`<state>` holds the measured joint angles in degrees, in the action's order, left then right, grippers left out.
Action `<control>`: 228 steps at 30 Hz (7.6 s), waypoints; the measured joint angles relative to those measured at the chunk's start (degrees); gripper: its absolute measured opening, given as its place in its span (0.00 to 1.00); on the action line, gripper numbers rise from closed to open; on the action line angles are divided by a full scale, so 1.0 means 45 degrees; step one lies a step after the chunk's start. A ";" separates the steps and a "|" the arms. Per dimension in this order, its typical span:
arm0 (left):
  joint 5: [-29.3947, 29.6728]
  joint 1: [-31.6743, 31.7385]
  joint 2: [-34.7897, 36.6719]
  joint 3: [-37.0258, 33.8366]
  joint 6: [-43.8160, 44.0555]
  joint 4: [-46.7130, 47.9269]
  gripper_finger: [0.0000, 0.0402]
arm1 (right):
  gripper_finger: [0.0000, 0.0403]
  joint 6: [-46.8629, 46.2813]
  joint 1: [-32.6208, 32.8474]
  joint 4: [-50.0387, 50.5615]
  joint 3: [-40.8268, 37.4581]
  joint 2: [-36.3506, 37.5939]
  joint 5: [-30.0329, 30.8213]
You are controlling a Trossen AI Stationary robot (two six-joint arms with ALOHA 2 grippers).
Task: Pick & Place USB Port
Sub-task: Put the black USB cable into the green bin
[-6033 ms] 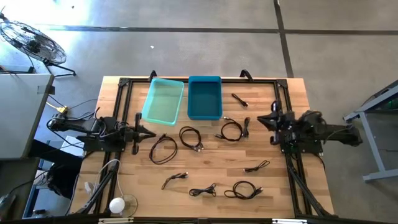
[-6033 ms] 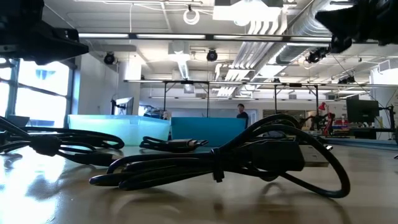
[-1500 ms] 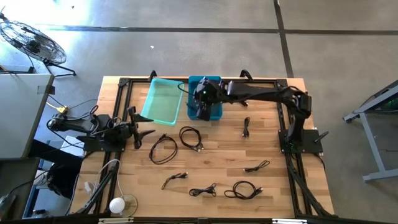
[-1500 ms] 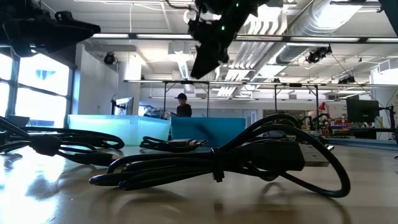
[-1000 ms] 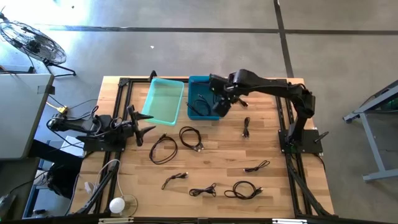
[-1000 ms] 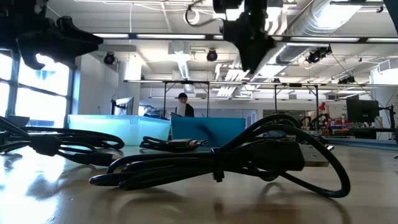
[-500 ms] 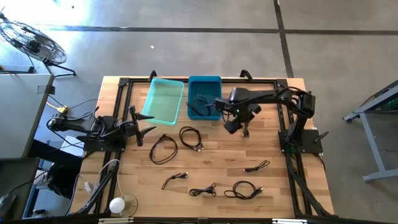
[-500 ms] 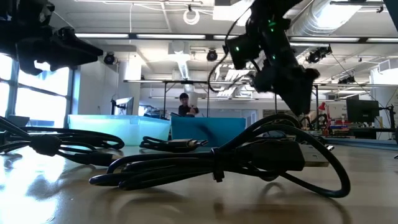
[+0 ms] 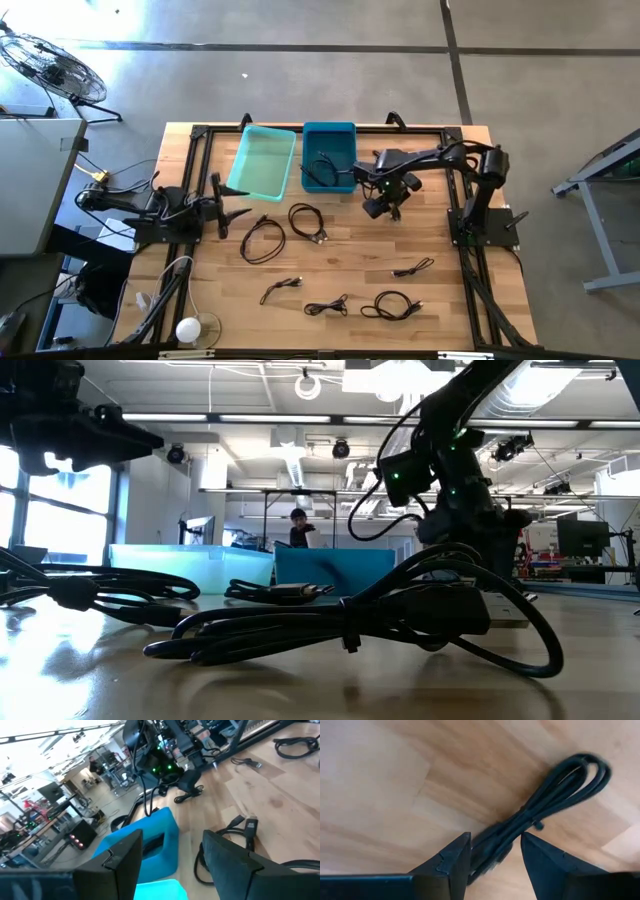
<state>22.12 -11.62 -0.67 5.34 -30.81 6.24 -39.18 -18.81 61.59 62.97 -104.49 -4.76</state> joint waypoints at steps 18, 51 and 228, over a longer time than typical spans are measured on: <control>-0.0070 0.0000 0.0000 -0.0005 0.0146 0.0273 0.50 | 0.24 0.2553 0.0470 -0.1652 -0.1303 0.0068 0.0997; -0.2609 0.0001 -0.4718 -0.0010 0.2346 -0.9135 0.50 | 0.04 0.9334 0.5391 -1.0356 -0.1306 0.6875 0.3023; -0.6230 0.1500 -1.7835 1.0705 0.2130 -0.7813 0.30 | 0.04 1.3779 0.4775 -1.5459 -0.1313 0.5134 0.0578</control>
<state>-5.92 -4.87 -80.93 53.52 -21.23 -28.92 22.83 2.68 -7.97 57.06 -81.38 -2.16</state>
